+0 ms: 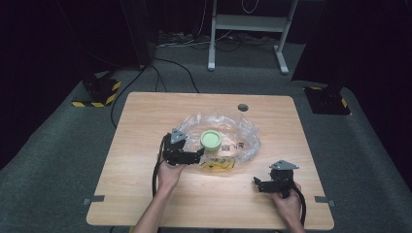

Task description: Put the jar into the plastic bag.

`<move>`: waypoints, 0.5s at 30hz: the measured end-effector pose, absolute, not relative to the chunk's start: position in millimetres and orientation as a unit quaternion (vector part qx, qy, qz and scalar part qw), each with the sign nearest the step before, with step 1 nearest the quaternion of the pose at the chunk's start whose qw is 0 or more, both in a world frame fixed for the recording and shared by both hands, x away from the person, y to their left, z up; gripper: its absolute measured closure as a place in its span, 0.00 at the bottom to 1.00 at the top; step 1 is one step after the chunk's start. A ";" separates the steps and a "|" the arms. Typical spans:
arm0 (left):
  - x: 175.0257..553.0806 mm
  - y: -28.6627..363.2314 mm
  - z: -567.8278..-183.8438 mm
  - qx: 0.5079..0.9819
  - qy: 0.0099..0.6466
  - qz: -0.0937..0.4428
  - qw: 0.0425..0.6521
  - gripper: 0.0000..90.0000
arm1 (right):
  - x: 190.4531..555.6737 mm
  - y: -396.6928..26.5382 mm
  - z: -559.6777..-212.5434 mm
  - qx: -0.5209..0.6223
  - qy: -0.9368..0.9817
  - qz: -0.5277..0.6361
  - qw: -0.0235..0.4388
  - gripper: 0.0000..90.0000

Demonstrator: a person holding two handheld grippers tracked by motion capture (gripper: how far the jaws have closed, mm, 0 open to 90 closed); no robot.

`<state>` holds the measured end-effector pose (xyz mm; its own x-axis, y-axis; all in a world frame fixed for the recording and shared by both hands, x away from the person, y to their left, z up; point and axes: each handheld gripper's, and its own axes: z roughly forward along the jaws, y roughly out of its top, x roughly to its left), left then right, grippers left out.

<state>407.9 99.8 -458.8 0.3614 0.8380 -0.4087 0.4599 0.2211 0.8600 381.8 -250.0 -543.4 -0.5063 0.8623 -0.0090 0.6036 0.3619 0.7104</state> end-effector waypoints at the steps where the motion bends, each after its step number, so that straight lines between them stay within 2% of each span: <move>1: 406.9 100.8 -458.4 0.600 0.541 0.166 0.565 0.07 | 381.7 -250.0 -543.4 0.457 0.802 0.332 0.195 0.02; 15: 394.9 106.7 -452.7 0.596 0.536 0.171 0.573 0.07 | 381.8 -250.1 -543.4 0.457 0.802 0.332 0.195 0.02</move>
